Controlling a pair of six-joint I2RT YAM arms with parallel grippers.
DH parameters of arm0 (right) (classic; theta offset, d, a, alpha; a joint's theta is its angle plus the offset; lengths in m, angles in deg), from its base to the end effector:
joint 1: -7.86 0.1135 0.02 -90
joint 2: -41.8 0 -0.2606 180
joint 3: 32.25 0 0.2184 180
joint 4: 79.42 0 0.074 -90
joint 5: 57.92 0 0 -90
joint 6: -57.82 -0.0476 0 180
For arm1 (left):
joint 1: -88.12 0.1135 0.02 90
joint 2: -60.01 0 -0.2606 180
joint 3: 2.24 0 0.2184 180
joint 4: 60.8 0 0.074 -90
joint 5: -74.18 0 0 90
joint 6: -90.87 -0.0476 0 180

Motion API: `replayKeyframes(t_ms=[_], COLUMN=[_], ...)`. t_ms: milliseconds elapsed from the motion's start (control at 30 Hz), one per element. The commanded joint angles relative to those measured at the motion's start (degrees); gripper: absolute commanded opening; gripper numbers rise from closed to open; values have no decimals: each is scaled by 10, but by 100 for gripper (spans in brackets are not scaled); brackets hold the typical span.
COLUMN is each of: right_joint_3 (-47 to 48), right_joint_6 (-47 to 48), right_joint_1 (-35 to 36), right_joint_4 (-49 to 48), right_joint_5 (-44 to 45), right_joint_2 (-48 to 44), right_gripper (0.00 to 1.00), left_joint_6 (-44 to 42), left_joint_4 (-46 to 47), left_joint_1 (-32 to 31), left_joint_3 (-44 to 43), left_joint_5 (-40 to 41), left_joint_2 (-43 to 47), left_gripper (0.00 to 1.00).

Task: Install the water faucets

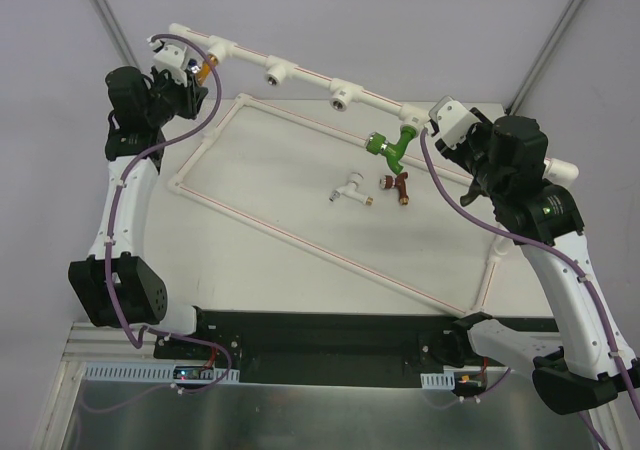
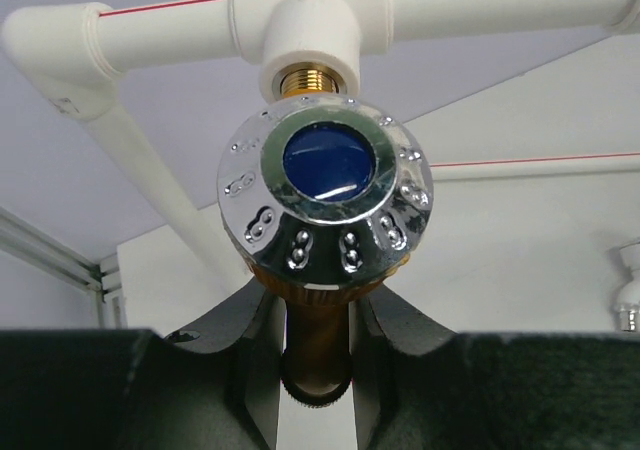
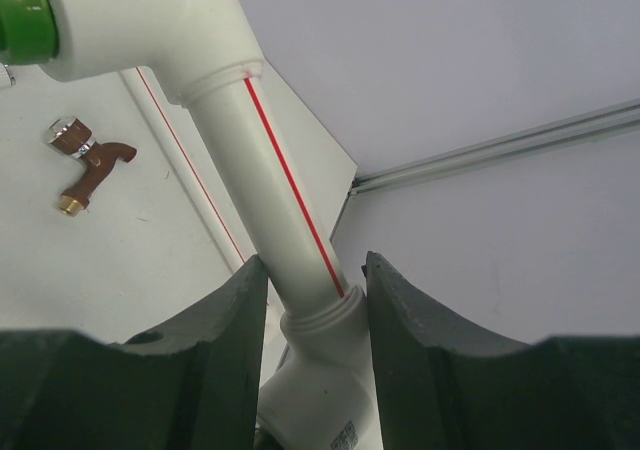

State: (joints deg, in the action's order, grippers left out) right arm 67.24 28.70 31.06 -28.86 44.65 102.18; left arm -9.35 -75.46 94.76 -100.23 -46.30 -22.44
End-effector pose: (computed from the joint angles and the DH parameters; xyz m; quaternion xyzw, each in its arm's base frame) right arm 0.1684 0.0609 0.4539 -0.4638 0.6179 -0.2834 0.5682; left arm 0.3119 0.0120 0.4321 0.2083 0.6708 -0.0817 0.7071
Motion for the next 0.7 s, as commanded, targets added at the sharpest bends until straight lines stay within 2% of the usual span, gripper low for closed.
replayKeyframes(t_ms=[0, 667], right_joint_3=[6, 7], right_joint_6=[-33, -32], right_joint_1=[16, 18], right_joint_4=[-40, -40], right_joint_5=[-31, -31], right_joint_2=[-6, -4], right_gripper=[2, 2], left_joint_6=[-92, -347], left_joint_4=[19, -7], left_joint_1=[-23, -65], left_joint_3=[-10, 13], left_joint_5=[14, 89], left_joint_2=[18, 16], left_gripper=[0, 0])
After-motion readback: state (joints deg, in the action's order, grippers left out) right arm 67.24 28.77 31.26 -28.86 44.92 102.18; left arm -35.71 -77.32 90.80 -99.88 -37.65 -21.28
